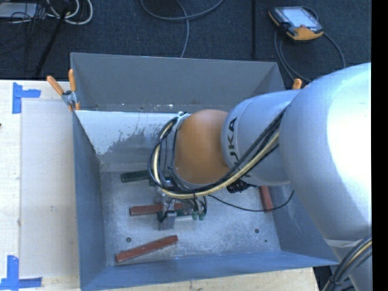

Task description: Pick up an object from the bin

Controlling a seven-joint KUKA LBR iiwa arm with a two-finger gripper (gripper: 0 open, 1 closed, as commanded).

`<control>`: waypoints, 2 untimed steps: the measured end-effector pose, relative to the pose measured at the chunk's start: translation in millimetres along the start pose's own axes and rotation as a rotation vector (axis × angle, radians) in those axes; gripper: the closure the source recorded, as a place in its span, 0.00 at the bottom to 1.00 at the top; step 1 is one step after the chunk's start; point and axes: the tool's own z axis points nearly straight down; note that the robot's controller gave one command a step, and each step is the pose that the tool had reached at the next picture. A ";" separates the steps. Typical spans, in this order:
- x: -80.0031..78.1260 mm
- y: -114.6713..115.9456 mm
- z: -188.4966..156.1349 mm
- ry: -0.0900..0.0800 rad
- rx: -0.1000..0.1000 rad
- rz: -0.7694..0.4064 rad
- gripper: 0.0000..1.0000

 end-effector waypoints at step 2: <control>-52.7 11.4 -183.1 -0.009 -0.001 -0.011 1.00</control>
Offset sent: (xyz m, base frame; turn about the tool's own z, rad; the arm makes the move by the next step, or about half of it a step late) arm 0.0494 0.0144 0.1791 -0.0167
